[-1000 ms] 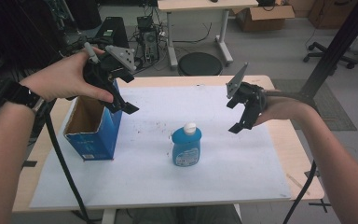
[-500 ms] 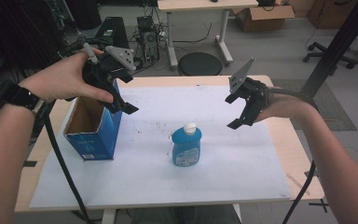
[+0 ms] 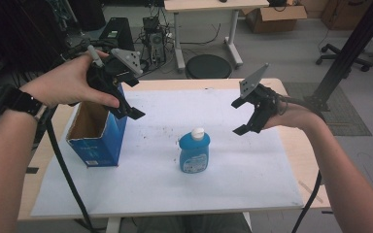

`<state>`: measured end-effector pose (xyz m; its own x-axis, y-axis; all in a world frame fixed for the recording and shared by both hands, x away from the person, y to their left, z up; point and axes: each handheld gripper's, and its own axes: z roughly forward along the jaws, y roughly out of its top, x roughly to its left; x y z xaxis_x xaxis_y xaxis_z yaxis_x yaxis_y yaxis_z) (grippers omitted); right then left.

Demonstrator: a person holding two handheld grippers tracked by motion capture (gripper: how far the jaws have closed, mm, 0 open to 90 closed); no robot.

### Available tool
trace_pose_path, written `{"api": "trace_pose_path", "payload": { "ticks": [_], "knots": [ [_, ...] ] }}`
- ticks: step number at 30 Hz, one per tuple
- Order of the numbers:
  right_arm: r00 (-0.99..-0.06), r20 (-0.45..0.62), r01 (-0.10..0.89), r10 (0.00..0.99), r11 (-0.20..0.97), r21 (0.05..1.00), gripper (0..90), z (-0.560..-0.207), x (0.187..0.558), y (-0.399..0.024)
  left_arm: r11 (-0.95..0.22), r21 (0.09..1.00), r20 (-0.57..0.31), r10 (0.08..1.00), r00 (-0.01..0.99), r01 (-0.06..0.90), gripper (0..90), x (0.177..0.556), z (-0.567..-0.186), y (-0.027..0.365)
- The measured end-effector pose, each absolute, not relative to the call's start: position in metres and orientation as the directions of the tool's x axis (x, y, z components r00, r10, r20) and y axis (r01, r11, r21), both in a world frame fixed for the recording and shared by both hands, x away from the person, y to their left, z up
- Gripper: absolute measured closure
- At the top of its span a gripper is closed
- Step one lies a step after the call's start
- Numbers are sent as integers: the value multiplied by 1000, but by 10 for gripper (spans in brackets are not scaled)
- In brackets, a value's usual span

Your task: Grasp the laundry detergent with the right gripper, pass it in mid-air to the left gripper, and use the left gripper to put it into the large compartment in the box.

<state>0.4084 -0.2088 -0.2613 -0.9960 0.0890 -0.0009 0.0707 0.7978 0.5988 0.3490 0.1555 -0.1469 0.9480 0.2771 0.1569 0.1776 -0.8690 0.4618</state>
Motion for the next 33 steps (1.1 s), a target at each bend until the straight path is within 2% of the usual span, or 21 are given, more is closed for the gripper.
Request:
{"api": "trace_pose_path", "payload": {
  "ticks": [16,33],
  "knots": [
    [-996,20,71,83,679,731,5,-286,408,-207,-873,452,154,278,948,183,47,349,-149,153],
    [-997,77,75,22,600,796,4,-322,395,-193,-876,443,144,280,949,191,47,351,-155,155]
  ]
}}
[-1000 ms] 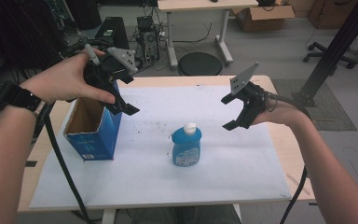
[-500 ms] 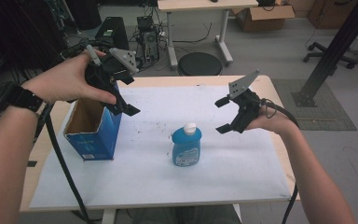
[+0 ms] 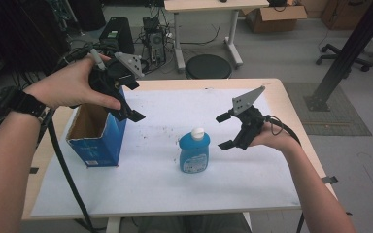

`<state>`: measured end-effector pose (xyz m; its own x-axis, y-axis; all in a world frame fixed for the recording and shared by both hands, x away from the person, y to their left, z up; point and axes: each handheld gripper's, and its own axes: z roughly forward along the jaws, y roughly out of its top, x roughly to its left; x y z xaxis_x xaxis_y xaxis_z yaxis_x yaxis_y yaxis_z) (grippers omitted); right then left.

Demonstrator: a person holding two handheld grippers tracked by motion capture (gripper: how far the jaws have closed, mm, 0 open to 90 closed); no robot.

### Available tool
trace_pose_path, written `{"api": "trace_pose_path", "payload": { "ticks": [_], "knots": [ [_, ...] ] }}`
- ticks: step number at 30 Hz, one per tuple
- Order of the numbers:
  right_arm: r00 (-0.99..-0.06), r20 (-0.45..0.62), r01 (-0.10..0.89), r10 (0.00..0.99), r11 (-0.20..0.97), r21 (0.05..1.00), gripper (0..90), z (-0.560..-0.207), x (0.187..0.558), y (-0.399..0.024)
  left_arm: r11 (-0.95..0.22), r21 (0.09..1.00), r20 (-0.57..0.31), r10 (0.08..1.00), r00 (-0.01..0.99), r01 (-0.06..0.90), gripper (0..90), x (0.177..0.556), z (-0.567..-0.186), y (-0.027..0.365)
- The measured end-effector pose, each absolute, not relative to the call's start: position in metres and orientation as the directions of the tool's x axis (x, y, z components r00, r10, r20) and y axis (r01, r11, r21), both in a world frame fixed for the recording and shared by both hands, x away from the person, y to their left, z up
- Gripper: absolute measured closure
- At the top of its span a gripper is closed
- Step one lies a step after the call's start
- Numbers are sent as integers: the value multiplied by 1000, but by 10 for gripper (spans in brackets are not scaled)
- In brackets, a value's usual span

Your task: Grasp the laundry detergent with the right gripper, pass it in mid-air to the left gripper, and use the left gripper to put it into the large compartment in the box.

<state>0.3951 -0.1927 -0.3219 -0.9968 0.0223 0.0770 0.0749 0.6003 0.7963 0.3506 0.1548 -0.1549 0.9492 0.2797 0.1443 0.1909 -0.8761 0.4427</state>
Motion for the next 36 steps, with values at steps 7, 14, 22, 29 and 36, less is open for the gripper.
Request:
{"api": "trace_pose_path", "payload": {
  "ticks": [7,14,22,29,36],
  "knots": [
    [-996,89,75,4,570,818,3,-336,390,-182,-878,439,141,278,950,192,47,350,-156,154],
    [-995,96,77,-7,540,838,3,-348,386,-171,-878,439,142,279,950,192,47,350,-156,153],
    [-994,111,79,-26,537,840,5,-362,383,-158,-876,440,138,281,950,195,47,348,-158,154],
    [-992,124,86,-37,525,847,25,-373,383,-147,-877,439,137,281,950,196,47,348,-159,155],
    [-990,133,87,-52,514,853,57,-380,383,-139,-876,439,137,287,948,201,47,347,-159,156]
  ]
}}
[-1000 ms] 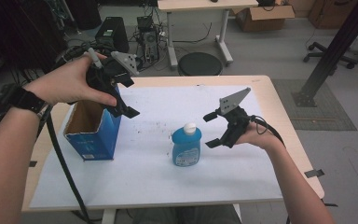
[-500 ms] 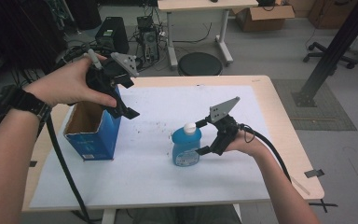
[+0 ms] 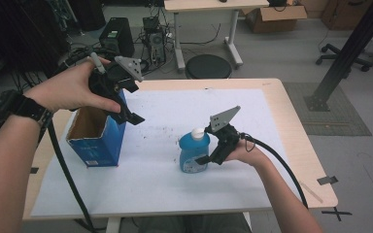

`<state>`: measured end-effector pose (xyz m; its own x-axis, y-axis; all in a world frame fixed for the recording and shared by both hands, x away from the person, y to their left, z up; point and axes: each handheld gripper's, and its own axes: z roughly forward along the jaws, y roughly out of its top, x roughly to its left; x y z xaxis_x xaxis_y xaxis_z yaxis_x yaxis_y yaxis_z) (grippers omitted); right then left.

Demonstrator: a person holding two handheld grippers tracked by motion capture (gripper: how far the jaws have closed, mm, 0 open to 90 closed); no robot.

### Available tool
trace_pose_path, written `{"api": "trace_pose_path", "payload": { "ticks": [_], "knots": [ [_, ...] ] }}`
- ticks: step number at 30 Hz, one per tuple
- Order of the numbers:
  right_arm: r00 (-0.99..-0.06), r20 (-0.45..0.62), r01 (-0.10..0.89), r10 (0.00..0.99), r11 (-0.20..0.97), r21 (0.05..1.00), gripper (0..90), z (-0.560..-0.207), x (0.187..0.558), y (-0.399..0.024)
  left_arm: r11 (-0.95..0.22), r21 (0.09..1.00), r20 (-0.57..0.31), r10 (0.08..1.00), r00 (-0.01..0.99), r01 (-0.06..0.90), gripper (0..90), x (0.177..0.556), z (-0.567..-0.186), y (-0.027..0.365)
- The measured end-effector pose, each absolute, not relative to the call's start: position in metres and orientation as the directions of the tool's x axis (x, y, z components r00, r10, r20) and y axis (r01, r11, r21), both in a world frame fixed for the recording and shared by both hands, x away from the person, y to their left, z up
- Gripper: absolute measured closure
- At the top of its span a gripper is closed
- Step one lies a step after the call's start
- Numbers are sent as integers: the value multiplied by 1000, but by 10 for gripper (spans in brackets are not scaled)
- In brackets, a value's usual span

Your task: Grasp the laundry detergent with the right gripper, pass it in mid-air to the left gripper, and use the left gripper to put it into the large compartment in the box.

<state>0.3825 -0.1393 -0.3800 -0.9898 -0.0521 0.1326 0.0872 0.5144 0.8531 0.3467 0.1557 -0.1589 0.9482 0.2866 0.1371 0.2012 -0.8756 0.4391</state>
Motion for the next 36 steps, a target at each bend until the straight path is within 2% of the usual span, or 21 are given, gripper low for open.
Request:
{"api": "trace_pose_path", "payload": {
  "ticks": [36],
  "knots": [
    [-989,123,69,-80,485,872,265,-388,383,-134,-875,438,134,289,948,205,47,343,-161,158]
  ]
}}
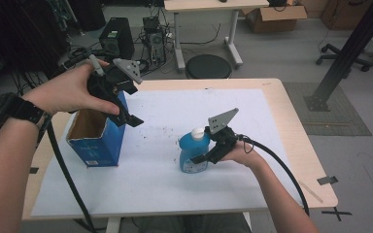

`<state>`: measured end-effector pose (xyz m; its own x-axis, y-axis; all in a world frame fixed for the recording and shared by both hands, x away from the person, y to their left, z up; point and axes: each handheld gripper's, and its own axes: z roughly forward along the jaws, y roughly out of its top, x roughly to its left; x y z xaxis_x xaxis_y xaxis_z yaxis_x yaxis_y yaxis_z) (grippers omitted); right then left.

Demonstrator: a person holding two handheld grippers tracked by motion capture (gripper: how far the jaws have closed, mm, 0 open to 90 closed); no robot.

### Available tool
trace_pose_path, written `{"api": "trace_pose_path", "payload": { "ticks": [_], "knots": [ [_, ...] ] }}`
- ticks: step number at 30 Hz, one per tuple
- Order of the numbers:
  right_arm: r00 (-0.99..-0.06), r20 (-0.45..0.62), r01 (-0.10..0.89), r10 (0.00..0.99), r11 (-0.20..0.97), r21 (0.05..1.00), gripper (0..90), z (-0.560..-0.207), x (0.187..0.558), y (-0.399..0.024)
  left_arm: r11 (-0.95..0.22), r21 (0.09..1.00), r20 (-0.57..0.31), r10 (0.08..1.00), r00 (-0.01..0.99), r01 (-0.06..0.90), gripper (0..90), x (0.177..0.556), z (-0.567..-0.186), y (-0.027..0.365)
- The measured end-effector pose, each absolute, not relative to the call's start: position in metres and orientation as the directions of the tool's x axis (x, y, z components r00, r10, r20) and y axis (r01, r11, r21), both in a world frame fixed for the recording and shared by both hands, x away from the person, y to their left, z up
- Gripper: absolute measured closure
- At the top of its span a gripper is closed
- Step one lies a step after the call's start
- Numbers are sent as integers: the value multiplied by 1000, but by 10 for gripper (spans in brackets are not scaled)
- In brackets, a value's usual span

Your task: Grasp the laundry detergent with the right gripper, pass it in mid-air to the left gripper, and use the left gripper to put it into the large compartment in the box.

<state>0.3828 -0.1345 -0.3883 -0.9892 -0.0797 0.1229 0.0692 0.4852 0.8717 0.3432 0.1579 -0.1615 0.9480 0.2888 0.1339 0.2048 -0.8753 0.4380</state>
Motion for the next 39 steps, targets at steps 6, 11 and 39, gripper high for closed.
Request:
{"api": "trace_pose_path", "payload": {
  "ticks": [6,11,39],
  "knots": [
    [-991,110,57,-82,483,874,313,-388,383,-137,-875,438,135,290,947,206,47,343,-162,159],
    [-992,99,47,-81,484,874,347,-390,383,-138,-876,437,134,288,948,204,47,344,-162,158],
    [-998,31,-2,-60,489,872,415,-386,379,-138,-875,439,132,287,949,204,47,343,-163,160]
  ]
}}
